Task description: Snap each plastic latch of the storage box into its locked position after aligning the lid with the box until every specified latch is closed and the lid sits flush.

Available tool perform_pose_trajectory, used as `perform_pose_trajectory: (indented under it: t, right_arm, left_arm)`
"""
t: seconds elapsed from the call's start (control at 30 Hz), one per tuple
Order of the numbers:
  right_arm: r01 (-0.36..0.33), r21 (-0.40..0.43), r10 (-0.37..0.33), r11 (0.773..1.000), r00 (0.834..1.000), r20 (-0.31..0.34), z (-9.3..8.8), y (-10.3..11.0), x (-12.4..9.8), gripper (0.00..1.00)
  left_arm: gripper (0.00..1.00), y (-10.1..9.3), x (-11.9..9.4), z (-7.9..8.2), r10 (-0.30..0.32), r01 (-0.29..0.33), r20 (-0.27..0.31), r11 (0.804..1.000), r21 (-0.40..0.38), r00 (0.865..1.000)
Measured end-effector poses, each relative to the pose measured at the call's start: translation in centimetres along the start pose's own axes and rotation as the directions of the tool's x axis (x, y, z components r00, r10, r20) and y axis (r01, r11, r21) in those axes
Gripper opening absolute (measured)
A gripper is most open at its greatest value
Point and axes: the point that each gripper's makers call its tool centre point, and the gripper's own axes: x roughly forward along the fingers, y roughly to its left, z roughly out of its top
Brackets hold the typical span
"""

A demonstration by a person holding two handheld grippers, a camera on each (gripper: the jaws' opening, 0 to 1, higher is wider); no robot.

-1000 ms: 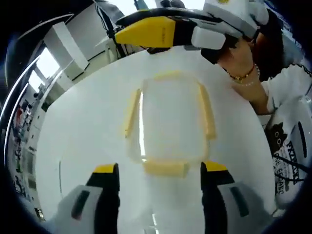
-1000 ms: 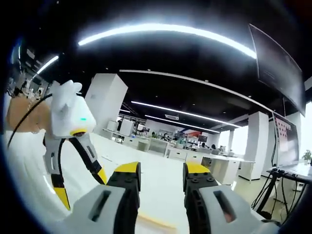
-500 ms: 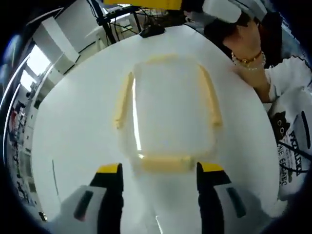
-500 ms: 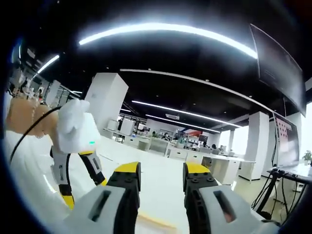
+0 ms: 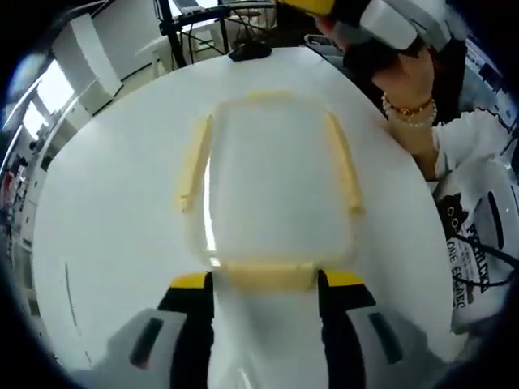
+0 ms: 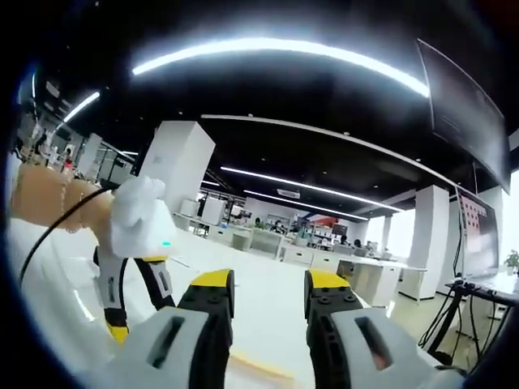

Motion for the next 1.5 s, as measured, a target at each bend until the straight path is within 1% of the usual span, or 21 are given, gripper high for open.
perform_pose_trajectory:
  t: [0.13, 0.37, 0.5, 1.0, 1.1, 1.23, 1.3, 1.33, 1.4, 1.5]
  right_arm:
    - [-0.003, -0.002, 0.003, 1.000, 1.000, -0.003, 0.0, 0.1, 0.1, 0.33]
    - [-0.006, 0.000, 0.006, 1.000, 1.000, -0.009, -0.2, 0.2, 0.2, 0.33]
    - [-0.008, -0.003, 0.008, 1.000, 1.000, -0.014, -0.2, 0.3, 0.2, 0.33]
    - [-0.016, -0.006, 0.016, 1.000, 0.999, -0.031, -0.6, 0.3, 0.2, 0.33]
    - [-0.022, -0.012, 0.022, 1.000, 0.999, -0.031, -0.5, 0.4, 0.1, 0.33]
    - [-0.010, -0.012, 0.010, 1.000, 1.000, -0.021, -0.4, 0.1, -0.1, 0.33]
    - [-0.003, -0.018, 0.002, 1.000, 0.999, -0.047, -1.0, 0.1, 0.1, 0.33]
    - [-0.001, -0.029, -0.001, 1.000, 0.997, -0.074, -1.5, 0.1, 0.1, 0.33]
    - [0.002, -0.049, -0.007, 0.999, 0.995, -0.099, -2.1, 0.1, 0.3, 0.33]
    - [0.007, -0.051, -0.012, 0.999, 0.994, -0.110, -2.4, -0.1, 0.3, 0.33]
  left_arm:
    - [0.49, -0.2, 0.1, -0.1, -0.026, 0.026, 0.002, 1.000, -0.010, 1.000]
    - [0.47, -0.2, 0.1, 0.1, -0.042, 0.042, -0.001, 0.999, 0.017, 0.999]
    - [0.40, -0.2, 0.1, 0.4, -0.045, 0.044, 0.007, 0.999, 0.019, 0.999]
    - [0.40, -0.2, 0.4, 0.8, -0.026, 0.027, 0.023, 0.999, -0.020, 0.999]
    - [0.39, -0.1, 0.5, 0.9, -0.020, 0.020, 0.003, 0.999, -0.036, 1.000]
    - [0.39, -0.3, 0.6, 1.1, -0.010, 0.009, -0.031, 0.999, -0.050, 0.999]
    - [0.39, -0.3, 0.7, 1.1, -0.005, 0.003, -0.045, 0.998, -0.057, 0.999]
    - [0.39, -0.3, 0.7, 1.1, -0.004, 0.001, -0.050, 0.998, -0.060, 0.999]
    - [0.39, -0.3, 0.7, 1.1, -0.003, 0.000, -0.059, 0.998, -0.060, 0.998]
    - [0.39, 0.0, 0.7, 1.2, -0.003, -0.002, -0.072, 0.998, -0.064, 0.997]
